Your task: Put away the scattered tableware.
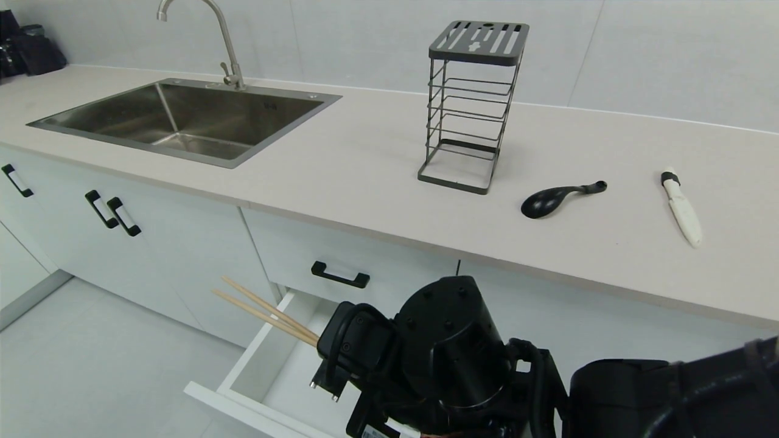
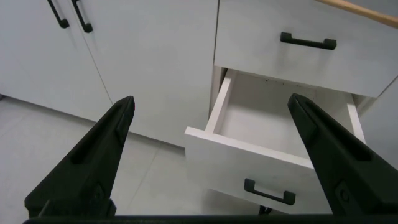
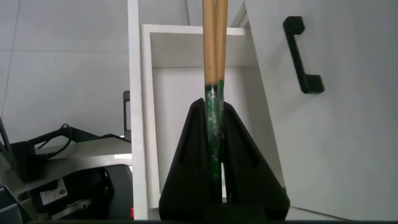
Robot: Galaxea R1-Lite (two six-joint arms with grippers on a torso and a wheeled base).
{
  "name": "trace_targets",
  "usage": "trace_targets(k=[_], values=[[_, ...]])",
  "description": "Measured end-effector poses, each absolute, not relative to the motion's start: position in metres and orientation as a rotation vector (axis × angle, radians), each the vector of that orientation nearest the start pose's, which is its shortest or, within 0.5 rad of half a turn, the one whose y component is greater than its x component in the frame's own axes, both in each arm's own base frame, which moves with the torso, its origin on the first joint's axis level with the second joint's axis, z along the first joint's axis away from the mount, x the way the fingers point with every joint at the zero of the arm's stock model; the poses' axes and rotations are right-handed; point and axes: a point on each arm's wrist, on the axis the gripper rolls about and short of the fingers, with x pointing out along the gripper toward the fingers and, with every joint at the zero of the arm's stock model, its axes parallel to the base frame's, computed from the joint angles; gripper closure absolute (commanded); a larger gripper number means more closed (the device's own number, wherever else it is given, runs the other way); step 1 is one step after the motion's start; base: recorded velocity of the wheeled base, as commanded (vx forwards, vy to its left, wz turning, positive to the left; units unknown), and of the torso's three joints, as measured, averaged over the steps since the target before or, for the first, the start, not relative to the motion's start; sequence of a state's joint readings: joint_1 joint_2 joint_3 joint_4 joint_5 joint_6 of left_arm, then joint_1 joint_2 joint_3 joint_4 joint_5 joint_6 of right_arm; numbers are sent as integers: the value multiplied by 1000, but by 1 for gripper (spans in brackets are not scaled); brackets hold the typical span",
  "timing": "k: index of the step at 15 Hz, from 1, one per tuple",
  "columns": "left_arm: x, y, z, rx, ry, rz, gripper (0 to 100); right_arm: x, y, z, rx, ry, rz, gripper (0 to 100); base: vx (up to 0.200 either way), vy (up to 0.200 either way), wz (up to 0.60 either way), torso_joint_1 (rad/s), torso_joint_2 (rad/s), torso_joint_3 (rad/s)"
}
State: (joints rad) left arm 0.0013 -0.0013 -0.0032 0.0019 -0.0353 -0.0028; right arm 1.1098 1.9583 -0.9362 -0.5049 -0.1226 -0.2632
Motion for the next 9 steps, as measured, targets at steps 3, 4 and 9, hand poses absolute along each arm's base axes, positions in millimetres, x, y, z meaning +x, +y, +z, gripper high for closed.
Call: trace_targets(k=[3,4,9], values=[[-23,-1,76,-2,-3,-34,0,162,321,116,-550,313,1024,100,0,0,0,-173,310,137],[-23,-1,76,-3,-1,-34,0,163,322,114,-553,317,1024,100,0,0,0,-222,427,183],[-23,-1,76,-3,-3,-34,0,165,327,112,-554,317,1025,100,0,0,0,-254,356,134]])
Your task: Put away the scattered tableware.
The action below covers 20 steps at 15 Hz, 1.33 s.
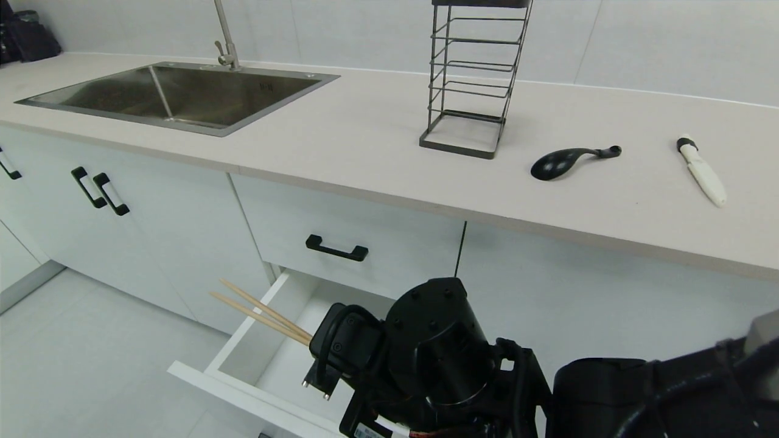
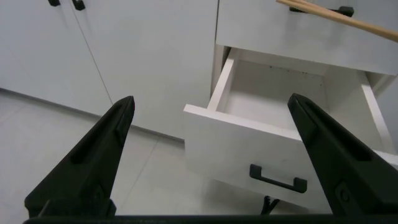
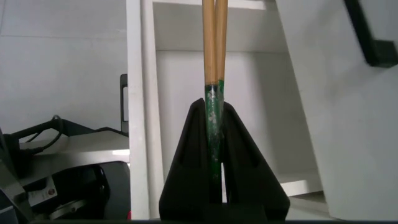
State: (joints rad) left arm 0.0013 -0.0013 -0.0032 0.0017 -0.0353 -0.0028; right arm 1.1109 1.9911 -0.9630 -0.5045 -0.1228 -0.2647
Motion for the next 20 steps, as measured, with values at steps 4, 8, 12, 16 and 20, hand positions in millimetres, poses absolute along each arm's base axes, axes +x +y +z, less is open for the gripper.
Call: trace_targets(k=[4,8,12,16,20], values=[[-23,-1,76,-3,-4,-34,0,166,329,114,-550,310,1018,100,0,0,0,-202,305,123],[-23,-1,76,-3,-3,-34,0,169,330,116,-569,288,1016,100,0,0,0,-28,199,49],[-23,-1,76,-3,-3,-34,0,174,331,105,-592,313,995,100,0,0,0,-3,13,12],[-23,-1,76,-2,-3,-34,0,193,328,97,-677,435,877,100,0,0,0,0,0,0],[-23,-1,76,-3,-3,-34,0,210,342,106,-740,530,816,100,0,0,0,0,0,0]])
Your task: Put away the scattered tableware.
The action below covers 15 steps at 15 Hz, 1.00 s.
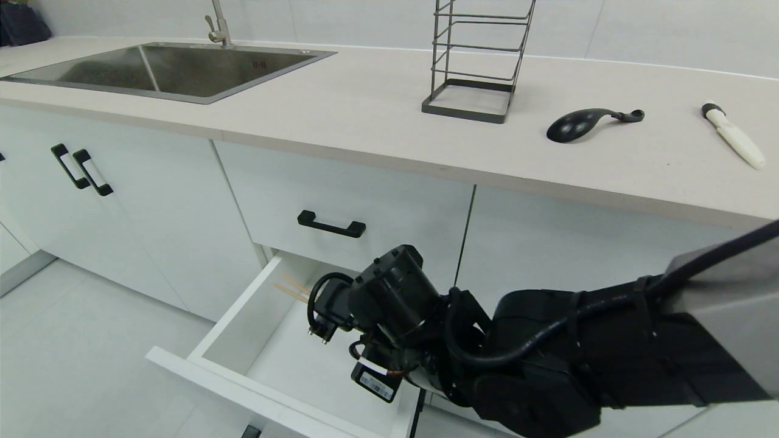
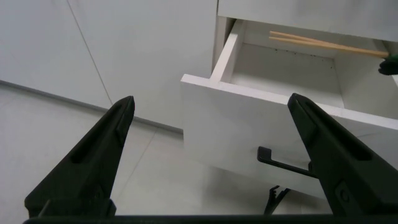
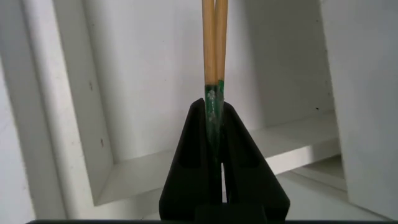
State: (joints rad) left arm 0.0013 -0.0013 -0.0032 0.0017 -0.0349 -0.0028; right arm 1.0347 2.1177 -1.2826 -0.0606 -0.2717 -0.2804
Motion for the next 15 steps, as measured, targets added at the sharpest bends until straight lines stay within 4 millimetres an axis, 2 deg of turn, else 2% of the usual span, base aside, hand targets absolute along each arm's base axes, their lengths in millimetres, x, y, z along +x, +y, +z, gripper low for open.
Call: trace_targets(k=[7,15], values=[[-23,-1,76,-2,-3,-34,0,221,361,86,-760,551,803,100,0,0,0,0,0,0],[-23,-1,76,-3,-3,-34,0,241,366,62,-762,592,760,100,0,0,0,0,0,0]])
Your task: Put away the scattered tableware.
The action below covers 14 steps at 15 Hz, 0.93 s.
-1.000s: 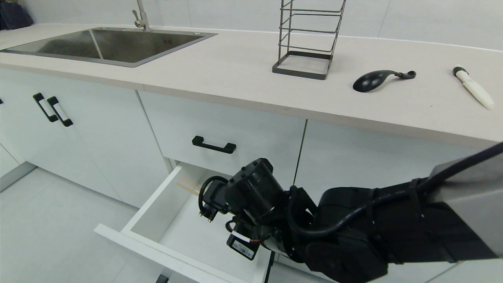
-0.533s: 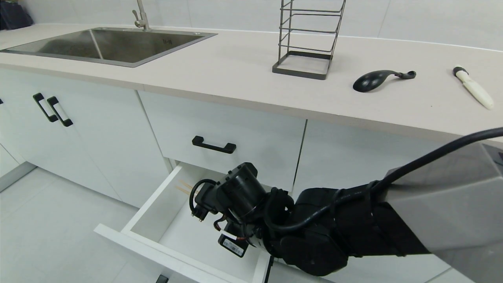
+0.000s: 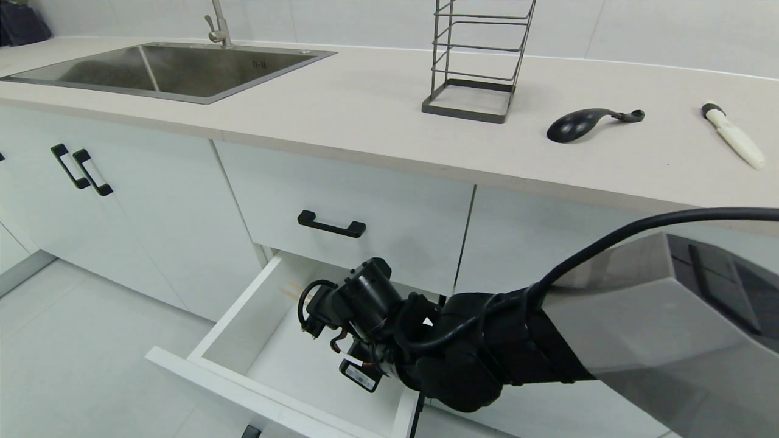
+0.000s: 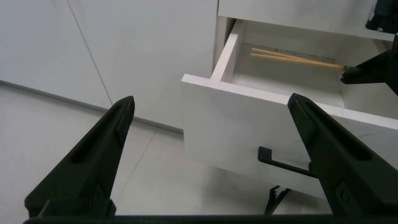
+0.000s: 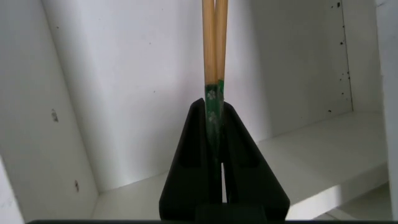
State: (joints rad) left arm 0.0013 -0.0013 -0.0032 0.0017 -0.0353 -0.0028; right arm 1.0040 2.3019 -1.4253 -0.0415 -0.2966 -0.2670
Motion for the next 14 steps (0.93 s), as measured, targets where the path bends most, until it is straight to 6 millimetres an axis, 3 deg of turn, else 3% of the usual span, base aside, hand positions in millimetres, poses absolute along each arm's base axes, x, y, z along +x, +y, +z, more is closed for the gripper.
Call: trace_targets(k=[14], values=[[-23,-1,76,-3,-3,-34,0,268,390,35,-745,576,744,100,0,0,0,0,0,0]])
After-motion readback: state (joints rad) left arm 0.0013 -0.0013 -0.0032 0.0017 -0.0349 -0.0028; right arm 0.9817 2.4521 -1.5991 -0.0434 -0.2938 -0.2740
